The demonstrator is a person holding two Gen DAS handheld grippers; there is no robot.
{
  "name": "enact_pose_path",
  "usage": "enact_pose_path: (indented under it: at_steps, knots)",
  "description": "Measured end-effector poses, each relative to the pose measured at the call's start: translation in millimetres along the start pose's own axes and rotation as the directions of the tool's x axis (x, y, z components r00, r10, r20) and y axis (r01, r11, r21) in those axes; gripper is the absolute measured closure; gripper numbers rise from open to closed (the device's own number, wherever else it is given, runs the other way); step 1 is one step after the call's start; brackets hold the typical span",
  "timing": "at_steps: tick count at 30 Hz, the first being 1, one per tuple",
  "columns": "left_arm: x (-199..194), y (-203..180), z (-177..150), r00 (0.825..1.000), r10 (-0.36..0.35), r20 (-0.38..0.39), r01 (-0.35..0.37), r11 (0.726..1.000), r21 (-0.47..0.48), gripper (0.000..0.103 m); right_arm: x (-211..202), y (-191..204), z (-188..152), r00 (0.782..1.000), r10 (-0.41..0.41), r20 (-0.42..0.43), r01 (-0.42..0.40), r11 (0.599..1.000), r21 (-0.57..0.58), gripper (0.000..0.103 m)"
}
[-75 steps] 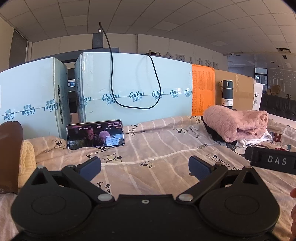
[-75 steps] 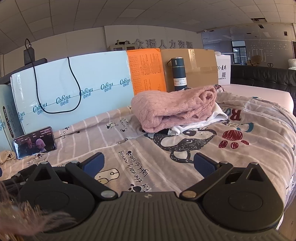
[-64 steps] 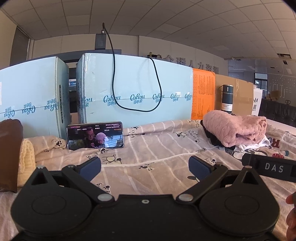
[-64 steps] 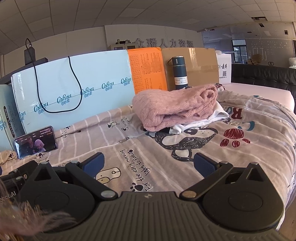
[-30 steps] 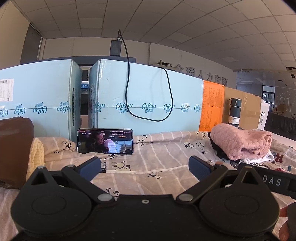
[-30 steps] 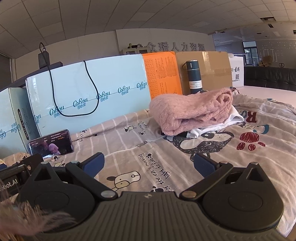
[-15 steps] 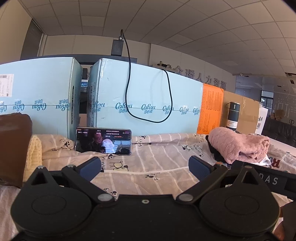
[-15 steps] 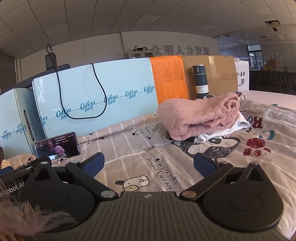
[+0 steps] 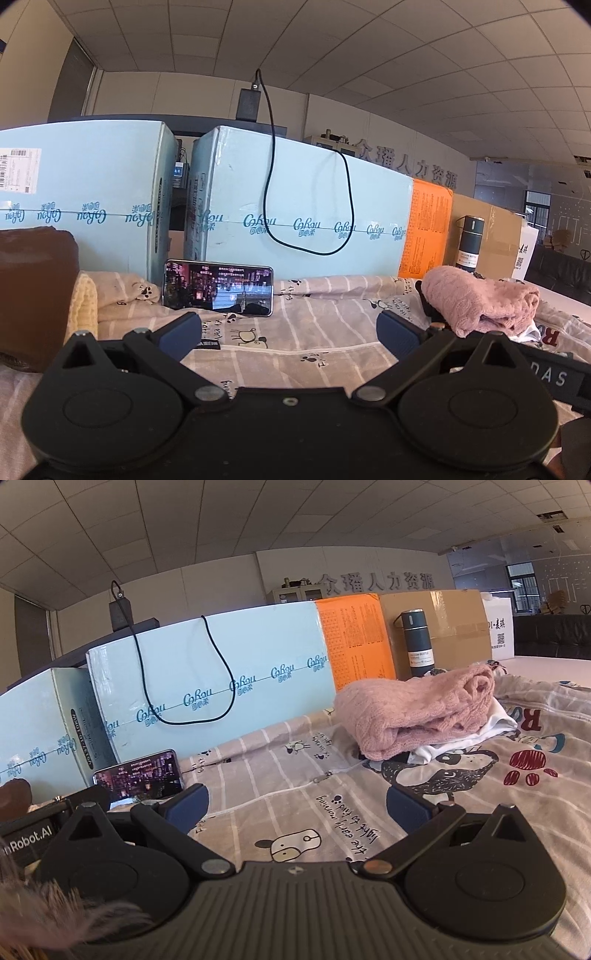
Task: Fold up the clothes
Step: 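Reach both grippers to the brown leather jacket on the pile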
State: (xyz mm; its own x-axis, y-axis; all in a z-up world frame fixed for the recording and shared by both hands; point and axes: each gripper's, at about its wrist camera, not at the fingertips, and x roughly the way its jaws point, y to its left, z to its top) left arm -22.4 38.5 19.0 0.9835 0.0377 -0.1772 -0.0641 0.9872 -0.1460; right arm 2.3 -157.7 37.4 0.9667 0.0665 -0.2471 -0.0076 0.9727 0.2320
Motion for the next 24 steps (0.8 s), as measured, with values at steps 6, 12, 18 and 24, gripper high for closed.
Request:
enact_pose_path:
  at_steps: [6,12,18,24]
  knots:
    - [-20,21,4,0.999,0.047,0.025,-0.045,0.998,-0.048,0.0,0,10,-1,0.998,0.059,-0.016,-0.06,0.998,-0.016,0.0]
    - [-40,54,-1,0.989,0.144,0.021,-0.142,0.986,-0.085,0.0,2,34,0,0.976,0.21,-0.049,-0.212,0.977,-0.022,0.0]
    - [-60,92,-3,0.972,0.235,0.007,-0.232,0.963,-0.133,0.0,8,76,0,0.912,0.401,-0.089,-0.406,0.913,-0.042,0.0]
    - [-98,156,5,0.937,0.344,0.064,-0.312,0.904,-0.293,0.0,19,132,4,0.81,0.561,-0.173,-0.579,0.812,-0.078,0.0]
